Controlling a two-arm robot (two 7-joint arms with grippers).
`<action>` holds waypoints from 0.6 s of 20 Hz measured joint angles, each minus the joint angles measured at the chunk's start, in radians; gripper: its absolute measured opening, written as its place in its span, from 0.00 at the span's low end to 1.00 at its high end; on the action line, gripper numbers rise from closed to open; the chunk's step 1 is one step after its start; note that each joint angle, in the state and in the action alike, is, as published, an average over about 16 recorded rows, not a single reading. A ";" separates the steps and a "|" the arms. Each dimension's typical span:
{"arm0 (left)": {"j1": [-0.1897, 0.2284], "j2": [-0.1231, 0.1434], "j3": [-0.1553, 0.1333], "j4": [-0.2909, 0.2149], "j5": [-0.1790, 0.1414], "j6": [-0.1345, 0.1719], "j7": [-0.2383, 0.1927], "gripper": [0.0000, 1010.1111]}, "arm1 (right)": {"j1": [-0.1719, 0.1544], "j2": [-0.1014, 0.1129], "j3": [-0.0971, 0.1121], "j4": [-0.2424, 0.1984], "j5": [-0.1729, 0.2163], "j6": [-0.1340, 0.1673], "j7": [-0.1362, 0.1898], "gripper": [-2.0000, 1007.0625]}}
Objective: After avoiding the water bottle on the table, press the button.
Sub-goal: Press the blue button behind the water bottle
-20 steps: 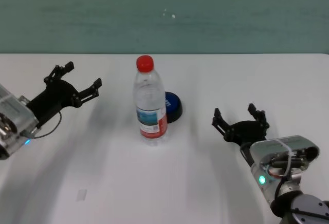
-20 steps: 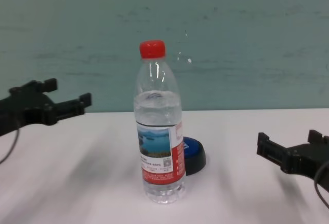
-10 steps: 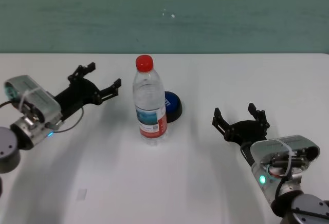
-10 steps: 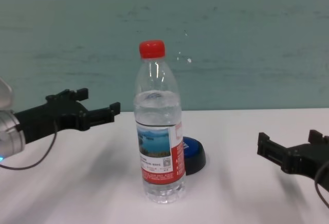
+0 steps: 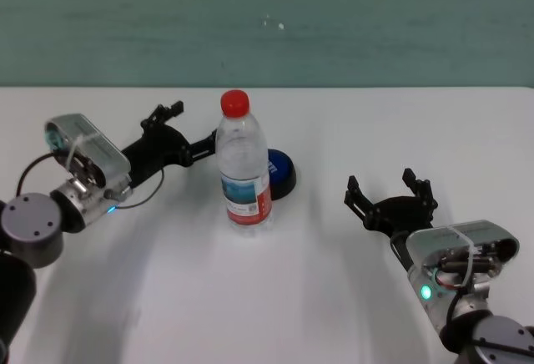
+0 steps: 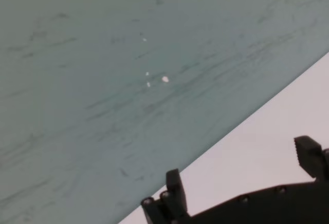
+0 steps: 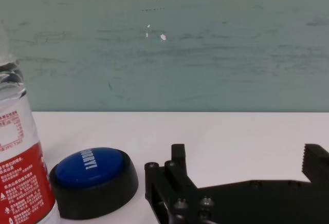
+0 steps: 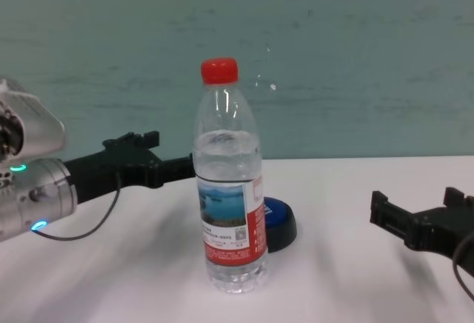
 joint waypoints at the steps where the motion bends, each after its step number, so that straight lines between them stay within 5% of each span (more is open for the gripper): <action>1: -0.005 -0.004 0.003 0.007 0.001 0.000 0.001 0.99 | 0.000 0.000 0.000 0.000 0.000 0.000 0.000 1.00; 12: -0.021 -0.027 0.019 0.038 0.011 0.003 0.016 0.99 | 0.000 0.000 0.000 0.000 0.000 0.000 0.000 1.00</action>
